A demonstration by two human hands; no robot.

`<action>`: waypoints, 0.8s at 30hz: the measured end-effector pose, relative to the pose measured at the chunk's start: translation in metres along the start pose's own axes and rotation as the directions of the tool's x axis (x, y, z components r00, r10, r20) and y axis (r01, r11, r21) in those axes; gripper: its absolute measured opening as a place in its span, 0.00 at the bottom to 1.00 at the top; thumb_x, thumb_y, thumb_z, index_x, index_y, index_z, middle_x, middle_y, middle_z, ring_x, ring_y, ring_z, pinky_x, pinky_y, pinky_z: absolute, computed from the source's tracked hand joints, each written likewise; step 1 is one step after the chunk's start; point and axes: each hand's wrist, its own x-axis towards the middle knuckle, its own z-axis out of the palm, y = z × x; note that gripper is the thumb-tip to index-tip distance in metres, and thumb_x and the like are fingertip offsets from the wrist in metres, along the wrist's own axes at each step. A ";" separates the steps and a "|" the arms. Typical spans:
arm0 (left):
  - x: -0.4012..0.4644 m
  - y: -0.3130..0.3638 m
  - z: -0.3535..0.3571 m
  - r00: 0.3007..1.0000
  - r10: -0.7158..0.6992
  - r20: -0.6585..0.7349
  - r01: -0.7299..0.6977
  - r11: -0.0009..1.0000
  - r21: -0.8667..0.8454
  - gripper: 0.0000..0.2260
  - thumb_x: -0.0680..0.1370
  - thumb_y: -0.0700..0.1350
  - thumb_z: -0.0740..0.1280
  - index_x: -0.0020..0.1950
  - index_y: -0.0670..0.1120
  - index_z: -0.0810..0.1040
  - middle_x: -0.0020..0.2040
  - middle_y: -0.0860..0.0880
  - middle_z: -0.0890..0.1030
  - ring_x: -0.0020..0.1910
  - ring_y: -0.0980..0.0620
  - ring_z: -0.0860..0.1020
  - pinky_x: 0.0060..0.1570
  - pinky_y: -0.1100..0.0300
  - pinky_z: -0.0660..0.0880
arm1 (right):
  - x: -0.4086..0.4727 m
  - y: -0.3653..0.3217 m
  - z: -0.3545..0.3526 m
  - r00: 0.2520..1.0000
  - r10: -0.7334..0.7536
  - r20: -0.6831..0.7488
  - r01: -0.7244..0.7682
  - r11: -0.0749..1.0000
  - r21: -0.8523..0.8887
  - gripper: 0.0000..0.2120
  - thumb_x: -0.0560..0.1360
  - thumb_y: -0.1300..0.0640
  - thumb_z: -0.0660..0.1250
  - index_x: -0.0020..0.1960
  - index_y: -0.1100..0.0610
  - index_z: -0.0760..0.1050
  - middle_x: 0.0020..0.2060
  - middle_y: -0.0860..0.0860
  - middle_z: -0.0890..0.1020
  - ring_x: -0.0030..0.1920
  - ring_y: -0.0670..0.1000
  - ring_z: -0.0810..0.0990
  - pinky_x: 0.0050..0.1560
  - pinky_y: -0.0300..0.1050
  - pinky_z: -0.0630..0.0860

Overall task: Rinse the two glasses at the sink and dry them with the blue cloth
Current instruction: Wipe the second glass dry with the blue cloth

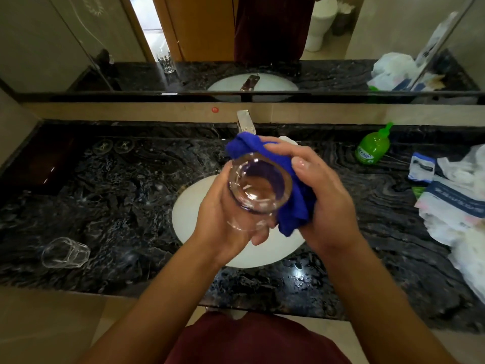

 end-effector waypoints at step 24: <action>-0.009 0.002 -0.008 0.777 0.588 -0.227 -0.267 0.633 0.726 0.25 0.81 0.64 0.56 0.67 0.51 0.80 0.64 0.54 0.83 0.66 0.55 0.79 0.68 0.48 0.75 | -0.016 0.019 -0.006 0.938 0.260 -0.228 -0.218 0.956 0.195 0.31 0.69 0.50 0.74 0.69 0.61 0.76 0.62 0.63 0.84 0.60 0.62 0.85 0.54 0.55 0.83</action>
